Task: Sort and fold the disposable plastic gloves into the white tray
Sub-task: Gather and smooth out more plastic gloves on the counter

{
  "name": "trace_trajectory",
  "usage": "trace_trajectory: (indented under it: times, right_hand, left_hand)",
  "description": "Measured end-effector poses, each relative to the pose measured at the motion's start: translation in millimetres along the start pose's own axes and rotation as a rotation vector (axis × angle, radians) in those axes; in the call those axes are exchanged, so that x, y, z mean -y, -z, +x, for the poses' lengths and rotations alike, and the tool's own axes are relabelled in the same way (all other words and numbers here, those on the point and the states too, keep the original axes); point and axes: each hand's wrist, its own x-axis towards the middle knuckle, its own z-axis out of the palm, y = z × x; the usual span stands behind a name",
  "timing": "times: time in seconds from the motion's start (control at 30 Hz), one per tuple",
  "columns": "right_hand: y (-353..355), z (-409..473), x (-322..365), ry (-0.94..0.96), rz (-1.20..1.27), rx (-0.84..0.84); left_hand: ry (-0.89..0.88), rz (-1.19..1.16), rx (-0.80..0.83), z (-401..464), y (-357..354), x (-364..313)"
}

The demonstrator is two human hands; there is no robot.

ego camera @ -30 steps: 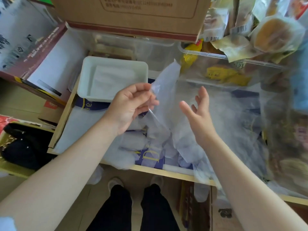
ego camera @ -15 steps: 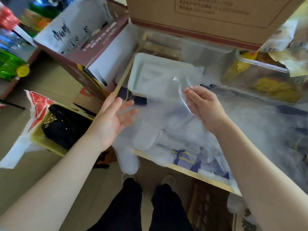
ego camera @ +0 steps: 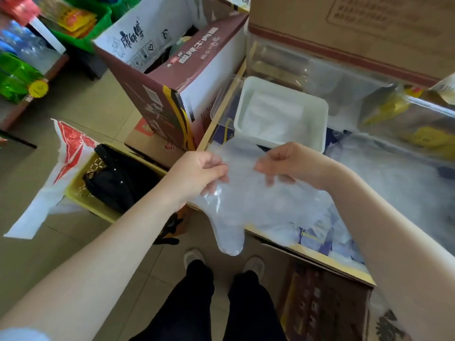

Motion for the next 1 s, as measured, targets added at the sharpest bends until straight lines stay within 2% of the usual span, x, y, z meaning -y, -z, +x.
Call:
trace_trajectory:
  times: [0.07, 0.23, 0.37, 0.43, 0.5, 0.57, 0.6, 0.7, 0.77, 0.83, 0.87, 0.9, 0.93, 1.0]
  right_hand:
    - [-2.6, 2.9, -9.3, -0.071, -0.063, -0.047]
    - [-20.2, 12.3, -38.8, -0.220, -0.002, -0.412]
    - [-34.2, 11.6, -44.5, -0.314, -0.294, -0.727]
    - [-47.4, 8.7, -43.3, -0.218, -0.479, -0.802]
    - [-66.2, 6.2, -41.3, -0.036, -0.643, -0.838]
    - [-85.6, 6.0, -36.8, 0.099, -0.669, -0.804]
    - [-94.8, 7.1, -34.5, 0.136, -0.672, -0.733]
    - [-115.1, 17.5, -35.3, 0.072, -0.729, -0.456]
    - [-121.5, 26.6, -44.9, -0.020, -0.714, -0.368]
    - [-125.2, 33.6, -56.5, -0.061, -0.700, -0.343]
    - [-126.0, 35.5, -59.7, -0.053, -0.695, -0.350]
    - [-126.8, 36.9, -61.6, -0.041, -0.688, -0.358]
    - [-127.1, 37.0, -62.3, -0.035, -0.687, -0.361]
    - [-126.0, 36.1, -60.7, -0.026, -0.691, -0.353]
  left_hand:
    - [0.007, 0.155, -0.050, 6.3, 6.5, 12.2]
    - [-0.025, 0.521, 0.000, 20.8, 14.1, 33.6]
    - [-0.070, 0.681, -0.023, 28.4, 9.7, 38.0]
    - [-0.064, 0.752, -0.031, 31.1, 6.8, 40.1]
    - [-0.060, 0.817, -0.049, 34.3, 5.1, 44.3]
    - [-0.066, 0.851, -0.079, 36.1, 5.8, 47.2]
    - [-0.067, 0.864, -0.091, 36.5, 6.8, 48.1]
    - [-0.090, 0.941, -0.121, 35.4, 9.5, 48.3]
    - [-0.212, 1.049, -0.199, 34.1, 12.3, 48.2]
    - [-0.444, 1.212, -0.231, 37.9, 10.6, 52.0]
    - [-0.581, 1.243, -0.207, 40.1, 7.3, 52.3]
    - [-0.708, 1.256, -0.128, 42.0, 2.5, 52.9]
    - [-0.762, 1.260, 0.003, 42.9, -2.4, 52.5]
    - [-0.659, 1.256, 0.246, 40.0, -13.0, 50.1]
